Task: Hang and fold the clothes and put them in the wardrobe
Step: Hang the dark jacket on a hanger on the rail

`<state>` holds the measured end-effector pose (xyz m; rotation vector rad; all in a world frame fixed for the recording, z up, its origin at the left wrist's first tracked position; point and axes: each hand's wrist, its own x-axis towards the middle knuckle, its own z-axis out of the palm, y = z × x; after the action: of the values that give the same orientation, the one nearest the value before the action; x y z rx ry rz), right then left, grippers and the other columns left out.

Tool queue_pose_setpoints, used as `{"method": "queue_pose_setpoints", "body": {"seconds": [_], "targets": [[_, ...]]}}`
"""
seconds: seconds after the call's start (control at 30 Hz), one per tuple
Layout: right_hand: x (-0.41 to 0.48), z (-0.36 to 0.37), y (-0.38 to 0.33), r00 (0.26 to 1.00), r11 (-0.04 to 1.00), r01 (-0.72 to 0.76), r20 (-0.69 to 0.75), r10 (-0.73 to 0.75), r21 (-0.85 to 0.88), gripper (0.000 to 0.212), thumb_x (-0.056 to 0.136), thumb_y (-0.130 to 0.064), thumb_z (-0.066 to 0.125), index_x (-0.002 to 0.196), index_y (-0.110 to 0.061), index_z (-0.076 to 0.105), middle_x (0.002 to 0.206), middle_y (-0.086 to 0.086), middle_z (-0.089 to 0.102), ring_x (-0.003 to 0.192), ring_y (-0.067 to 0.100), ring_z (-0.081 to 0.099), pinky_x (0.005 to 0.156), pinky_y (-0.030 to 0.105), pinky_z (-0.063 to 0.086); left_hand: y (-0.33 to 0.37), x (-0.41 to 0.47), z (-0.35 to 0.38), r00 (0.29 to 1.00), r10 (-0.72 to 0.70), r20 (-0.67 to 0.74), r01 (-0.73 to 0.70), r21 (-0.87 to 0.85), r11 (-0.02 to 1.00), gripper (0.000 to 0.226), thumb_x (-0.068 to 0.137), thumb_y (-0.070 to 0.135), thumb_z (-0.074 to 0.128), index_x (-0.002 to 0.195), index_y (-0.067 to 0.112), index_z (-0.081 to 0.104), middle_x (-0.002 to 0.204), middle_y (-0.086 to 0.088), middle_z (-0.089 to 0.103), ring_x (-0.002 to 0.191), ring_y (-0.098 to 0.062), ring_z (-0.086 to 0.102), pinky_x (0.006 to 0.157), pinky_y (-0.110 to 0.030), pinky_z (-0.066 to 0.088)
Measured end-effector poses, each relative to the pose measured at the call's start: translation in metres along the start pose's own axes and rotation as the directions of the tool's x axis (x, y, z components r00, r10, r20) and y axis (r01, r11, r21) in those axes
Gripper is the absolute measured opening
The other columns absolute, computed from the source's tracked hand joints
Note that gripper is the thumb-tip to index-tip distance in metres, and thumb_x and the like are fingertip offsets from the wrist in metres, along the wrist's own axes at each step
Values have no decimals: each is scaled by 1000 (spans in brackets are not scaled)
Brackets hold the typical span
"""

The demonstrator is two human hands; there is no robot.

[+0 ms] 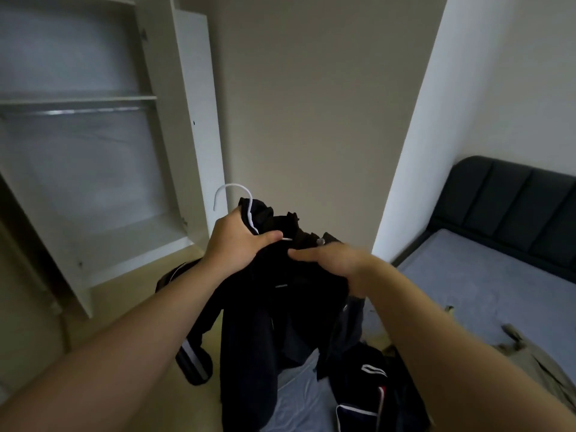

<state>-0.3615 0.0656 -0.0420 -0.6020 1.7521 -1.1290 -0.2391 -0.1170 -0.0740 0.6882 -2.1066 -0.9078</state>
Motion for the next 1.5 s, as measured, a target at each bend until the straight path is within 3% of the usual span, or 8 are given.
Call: {"method": "queue_pose_setpoints", "body": {"seconds": [0.17,0.33,0.43,0.5,0.67,0.97,1.27,1.5], "targets": [[43,19,-58,857,833,498,-283,-430,241,26,90,-35,74,81,-10,75,87,15,76,82,28,75,78,41,62,-36,25,-29,999,-4,37,6,-47,999,53,62,57,84,108,36,66,93,18,71,86,4,67,77,-19,53],[88,52,-81,806,622,336,-127,-579,-708,50,92,-56,58,61,-16,58,54,-4,61,51,11,59,44,25,41,-64,44,-70,997,-20,76,26,-76,997,48,60,51,90,100,46,65,97,35,68,91,13,65,70,-2,47],[122,71,-87,805,403,176,-104,-584,-898,42,97,-51,46,66,-22,53,67,-6,56,65,19,56,52,27,35,-81,57,-86,999,-13,42,15,-50,999,44,60,46,94,90,47,61,91,36,66,88,14,64,69,1,45],[144,84,-90,830,431,261,-28,-558,-864,33,98,-42,46,74,-21,54,77,-4,56,73,19,56,56,28,37,-94,67,-93,999,8,33,-7,-33,999,45,61,43,95,87,48,59,90,39,65,87,15,63,69,1,44],[193,121,-103,909,851,407,51,-414,-333,23,89,-39,52,88,-22,67,78,-3,72,70,11,70,60,25,49,-130,104,-112,1000,7,-25,-8,-34,999,51,64,32,94,99,51,62,96,43,65,94,17,62,76,2,43],[348,175,-145,682,374,610,222,-697,-698,26,102,-36,47,96,-17,65,84,1,65,73,20,64,72,43,54,-231,231,-173,988,-131,-75,140,119,983,42,78,37,84,116,27,68,105,16,69,98,7,63,84,-11,48],[504,252,-242,657,472,595,55,-752,-651,23,104,-20,46,101,-8,66,88,5,65,78,23,62,73,42,55,-313,334,-236,955,-58,-292,178,406,896,47,105,36,46,72,4,53,67,-4,55,63,-18,53,60,-31,38],[636,332,-304,583,452,564,-54,-811,-691,34,102,-20,49,69,-21,41,69,-6,49,62,18,52,51,26,33,-448,380,-269,992,-20,-128,66,368,927,27,101,8,58,76,19,64,73,0,60,67,-6,54,62,-20,40]]}}
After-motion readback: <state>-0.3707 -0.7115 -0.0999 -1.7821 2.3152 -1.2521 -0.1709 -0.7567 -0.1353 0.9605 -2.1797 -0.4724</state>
